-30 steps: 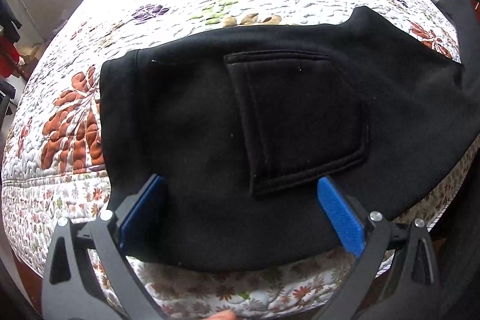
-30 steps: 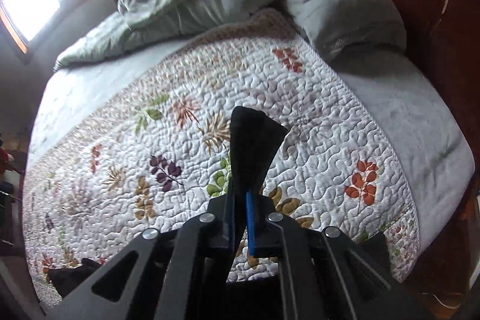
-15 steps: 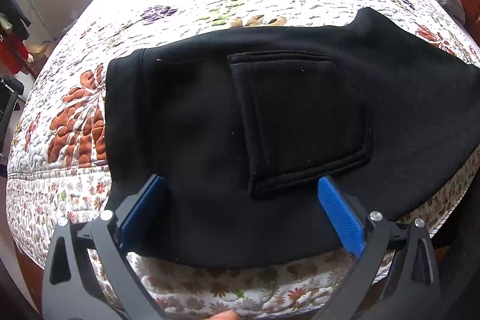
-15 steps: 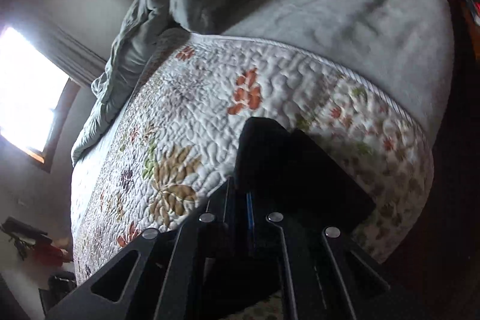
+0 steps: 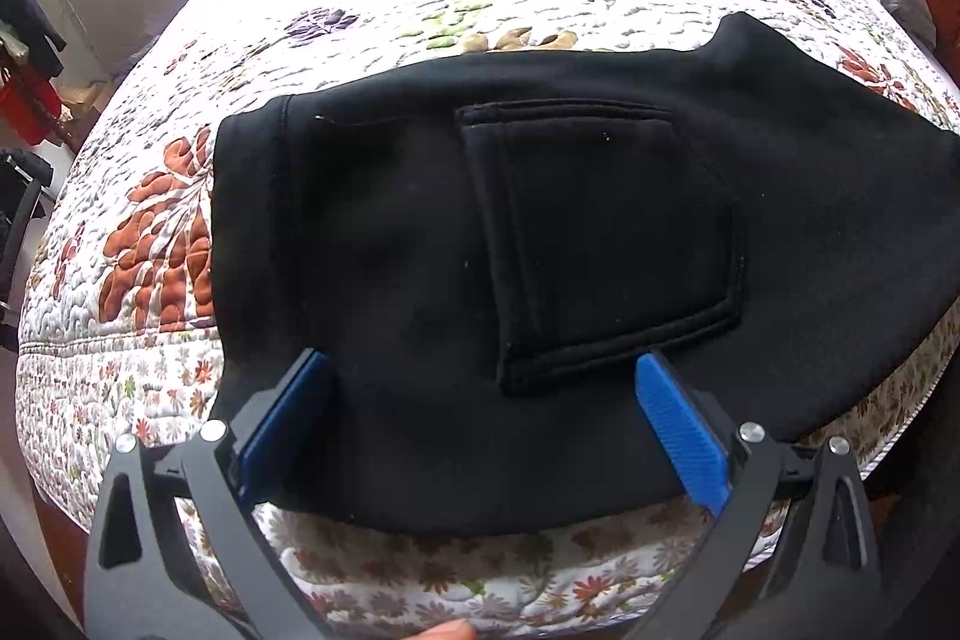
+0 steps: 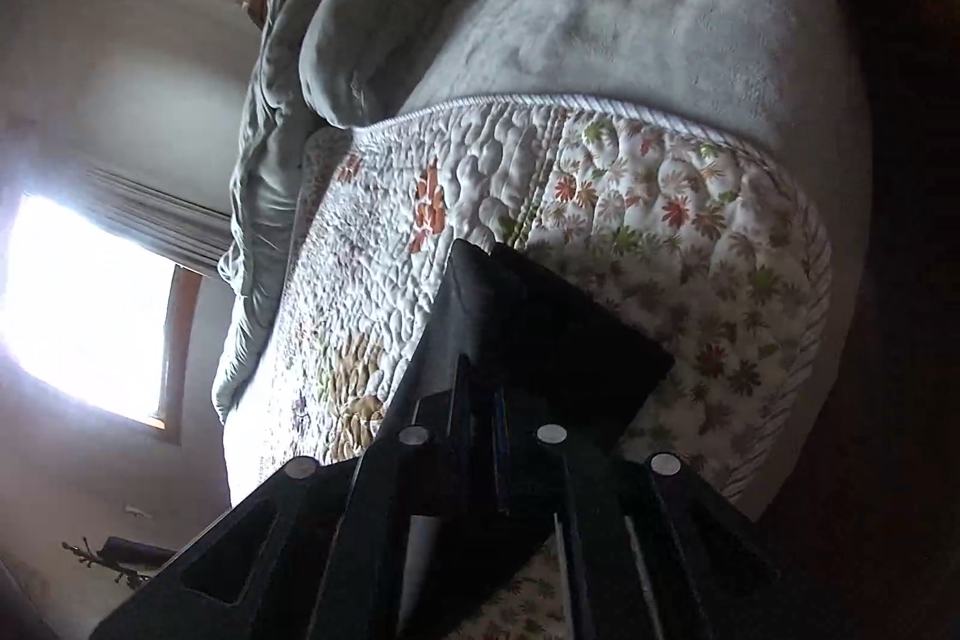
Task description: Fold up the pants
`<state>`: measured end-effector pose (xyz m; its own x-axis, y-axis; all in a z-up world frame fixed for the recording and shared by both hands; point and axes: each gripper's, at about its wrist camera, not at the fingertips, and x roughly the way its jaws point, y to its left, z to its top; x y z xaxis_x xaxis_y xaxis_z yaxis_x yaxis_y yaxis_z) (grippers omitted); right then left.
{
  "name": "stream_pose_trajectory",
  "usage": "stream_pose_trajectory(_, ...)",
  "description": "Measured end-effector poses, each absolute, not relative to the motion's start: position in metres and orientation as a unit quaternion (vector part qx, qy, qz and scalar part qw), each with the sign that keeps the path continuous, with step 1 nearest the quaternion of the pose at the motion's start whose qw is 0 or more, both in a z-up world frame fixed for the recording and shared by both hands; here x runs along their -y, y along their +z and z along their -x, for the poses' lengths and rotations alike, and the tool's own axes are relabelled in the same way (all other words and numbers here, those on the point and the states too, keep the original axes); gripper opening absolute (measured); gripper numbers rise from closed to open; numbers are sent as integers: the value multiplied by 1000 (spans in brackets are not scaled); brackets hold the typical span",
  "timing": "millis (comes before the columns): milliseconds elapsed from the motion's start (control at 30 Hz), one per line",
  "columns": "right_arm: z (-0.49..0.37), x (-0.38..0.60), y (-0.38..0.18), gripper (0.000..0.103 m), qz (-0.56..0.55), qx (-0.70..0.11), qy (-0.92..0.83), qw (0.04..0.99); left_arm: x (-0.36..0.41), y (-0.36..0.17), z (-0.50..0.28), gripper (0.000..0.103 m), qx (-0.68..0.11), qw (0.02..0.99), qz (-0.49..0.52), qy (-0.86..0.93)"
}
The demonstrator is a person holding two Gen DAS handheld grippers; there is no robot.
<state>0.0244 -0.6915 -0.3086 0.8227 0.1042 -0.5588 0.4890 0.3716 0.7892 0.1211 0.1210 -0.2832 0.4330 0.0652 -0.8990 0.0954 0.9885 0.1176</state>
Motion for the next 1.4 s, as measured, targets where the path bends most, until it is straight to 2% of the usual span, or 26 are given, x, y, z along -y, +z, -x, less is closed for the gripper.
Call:
stream_pose_trajectory(67,-22,692,-314,5,-551,-275,-117,779,-121,-284,-121,101,-533,843,-76,-9)
stream_pose_trajectory(133,-23,694,-321,11,-555,-280,-101,777,-120,-284,-123,101,-534,842,-76,-9)
stream_pose_trajectory(167,-23,696,-324,18,-555,-282,-104,776,-120,-284,-123,101,-535,841,-77,-9)
stream_pose_trajectory(200,-23,697,-327,29,-561,-280,-104,772,-119,-284,-123,101,-535,841,-77,-8)
stream_pose_trajectory(267,-21,701,-333,45,-581,-274,-111,758,-119,-285,-124,101,-535,841,-79,-8)
stream_pose_trajectory(300,-21,702,-336,46,-589,-270,-114,753,-118,-285,-124,101,-535,841,-79,-8)
stream_pose_trajectory(400,-22,705,-341,43,-600,-257,-108,750,-118,-286,-125,101,-534,842,-79,-7)
stream_pose_trajectory(467,-24,706,-347,25,-607,-258,-100,745,-120,-286,-125,101,-534,842,-77,-8)
stream_pose_trajectory(500,-24,707,-349,8,-608,-262,-100,743,-120,-286,-125,101,-534,842,-77,-8)
stream_pose_trajectory(533,-23,706,-351,6,-605,-263,-106,744,-121,-286,-125,101,-534,842,-77,-8)
stream_pose_trajectory(767,-7,705,-341,5,-597,-246,-103,757,-124,-285,-125,101,-535,841,-74,-9)
stream_pose_trajectory(1400,-15,711,-360,5,-566,-297,-101,763,-128,-287,-132,101,-542,837,-78,-13)
